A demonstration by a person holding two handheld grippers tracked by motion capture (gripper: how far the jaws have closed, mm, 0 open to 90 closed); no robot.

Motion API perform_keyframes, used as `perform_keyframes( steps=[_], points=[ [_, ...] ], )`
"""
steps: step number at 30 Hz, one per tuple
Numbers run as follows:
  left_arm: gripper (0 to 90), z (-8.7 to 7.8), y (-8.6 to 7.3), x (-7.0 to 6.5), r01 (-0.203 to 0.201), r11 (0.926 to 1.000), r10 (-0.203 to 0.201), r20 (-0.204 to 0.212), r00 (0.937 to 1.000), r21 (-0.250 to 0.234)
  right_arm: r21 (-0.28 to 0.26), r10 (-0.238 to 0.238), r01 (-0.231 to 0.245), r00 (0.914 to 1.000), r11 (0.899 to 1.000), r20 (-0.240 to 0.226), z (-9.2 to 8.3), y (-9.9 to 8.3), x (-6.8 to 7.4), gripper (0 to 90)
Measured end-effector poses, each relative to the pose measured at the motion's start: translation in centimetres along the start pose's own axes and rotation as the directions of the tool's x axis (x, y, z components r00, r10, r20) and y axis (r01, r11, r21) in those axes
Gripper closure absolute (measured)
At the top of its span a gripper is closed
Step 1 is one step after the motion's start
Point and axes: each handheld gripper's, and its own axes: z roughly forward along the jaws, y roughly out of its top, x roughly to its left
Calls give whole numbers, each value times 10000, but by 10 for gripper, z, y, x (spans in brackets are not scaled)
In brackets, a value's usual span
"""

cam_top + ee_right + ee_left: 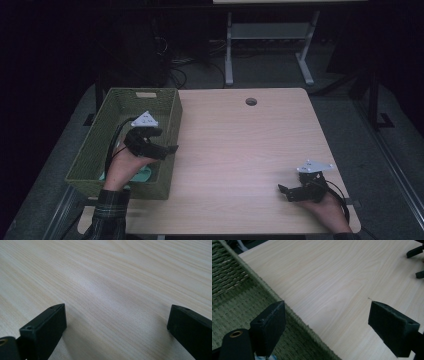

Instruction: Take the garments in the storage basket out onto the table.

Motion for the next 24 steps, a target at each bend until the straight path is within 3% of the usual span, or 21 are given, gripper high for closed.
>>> perform_keyframes(
  steps=[24],
  points=[
    [142,-12,-19,29,458,9989,-453,-765,9960,46,8,-19,19,10000,10000,-2,0,0,0,19]
  ],
)
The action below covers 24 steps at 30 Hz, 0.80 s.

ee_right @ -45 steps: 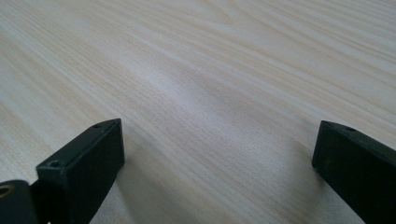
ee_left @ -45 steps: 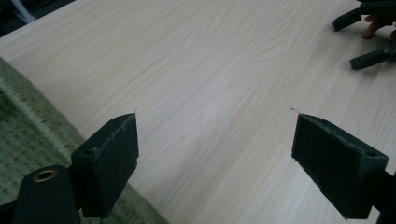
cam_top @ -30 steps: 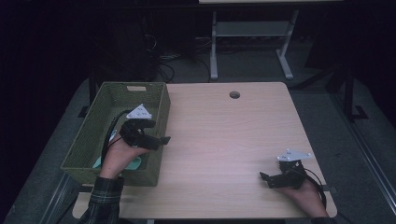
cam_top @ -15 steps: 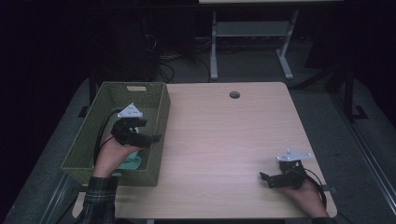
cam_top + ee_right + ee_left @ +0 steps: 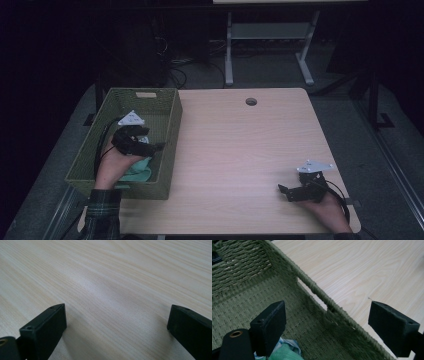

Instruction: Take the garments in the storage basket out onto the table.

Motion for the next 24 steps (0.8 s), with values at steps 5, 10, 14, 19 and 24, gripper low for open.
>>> perform_keyframes(
  steps=[5,10,14,19,24],
  points=[
    [141,-1,-4,4,115,9999,-115,-92,9999,-15,-3,-4,4,10000,10000,-2,0,0,0,19],
    [141,-4,-8,10,265,9996,-266,-183,9995,-44,-5,-17,17,10000,10000,-1,0,0,0,19],
    [142,-5,-13,16,388,9992,-389,-266,9989,-44,-5,-8,8,10000,10000,6,0,0,0,19],
    [142,-5,-18,21,552,9984,-556,-356,9978,-103,-2,-9,9,10000,10000,6,0,0,0,19],
    [142,-4,-25,27,535,9985,-530,-480,9974,89,-3,-9,9,10000,10000,6,0,0,0,19]
  ],
)
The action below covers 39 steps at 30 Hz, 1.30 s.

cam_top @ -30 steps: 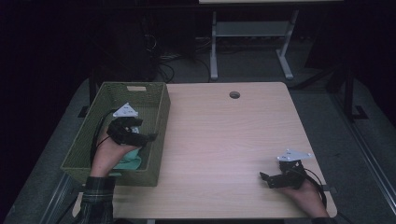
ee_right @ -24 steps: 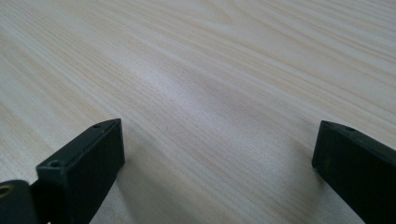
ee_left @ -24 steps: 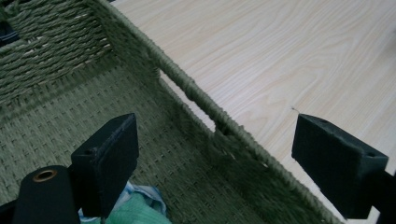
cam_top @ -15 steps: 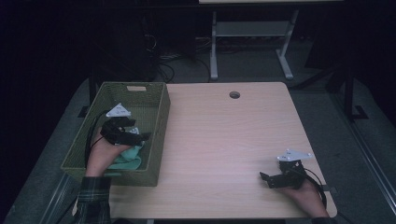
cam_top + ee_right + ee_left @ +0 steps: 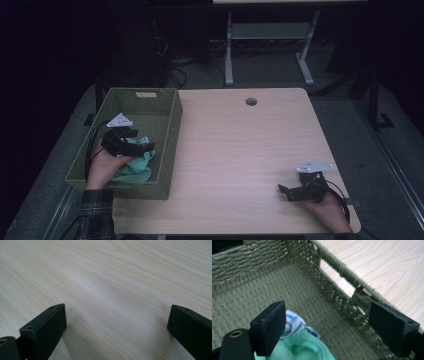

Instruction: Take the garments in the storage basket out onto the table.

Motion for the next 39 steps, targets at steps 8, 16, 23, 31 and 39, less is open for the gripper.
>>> perform_keyframes(
  steps=[8,16,23,31,39],
  points=[
    [141,-1,-7,9,92,10000,-92,-111,9999,1,-2,-2,2,10000,10000,3,0,0,0,19],
    [142,0,-14,14,154,9997,-148,-333,9993,192,-1,0,0,10000,10000,-1,0,0,0,19],
    [144,5,-23,20,418,9985,-408,-305,9987,342,0,2,-2,10000,10000,-6,0,0,0,19],
    [144,8,-27,22,560,9973,-541,-404,9977,476,-8,-28,28,10000,10000,-8,0,0,0,19],
    [144,11,-29,24,539,9936,-463,-775,9959,990,4,3,-3,10000,10000,-11,0,0,0,19]
  ],
)
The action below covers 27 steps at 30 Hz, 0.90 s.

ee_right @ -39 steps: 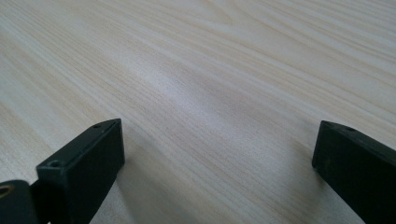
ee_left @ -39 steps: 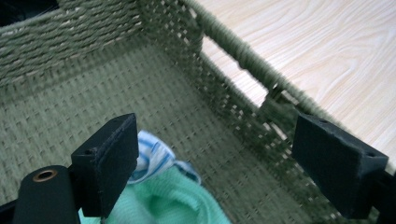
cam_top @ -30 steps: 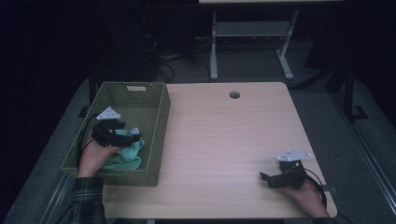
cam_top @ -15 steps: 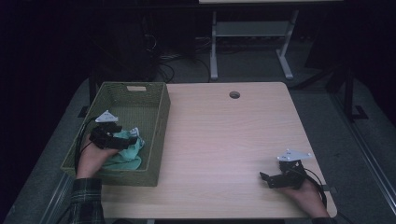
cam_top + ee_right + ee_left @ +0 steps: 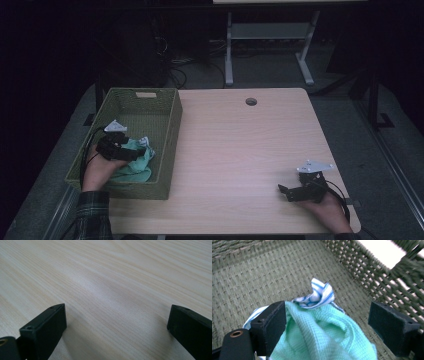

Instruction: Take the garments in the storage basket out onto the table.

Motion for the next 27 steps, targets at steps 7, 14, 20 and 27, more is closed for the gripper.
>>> perform_keyframes(
  steps=[7,14,20,27],
  points=[
    [170,4,-1,2,257,9976,-246,-181,9995,638,-4,-8,8,10000,10000,1,0,0,0,19],
    [232,7,-2,5,694,9926,-670,-275,9974,992,-4,-7,7,10000,10000,-3,0,0,0,19],
    [315,8,-3,6,904,9882,-886,-197,9959,1238,-5,-12,12,10000,10000,2,0,0,0,19],
    [509,12,-3,7,1073,9799,-1042,-271,9942,1681,-3,-8,8,10000,10000,3,0,0,0,19]
  ],
)
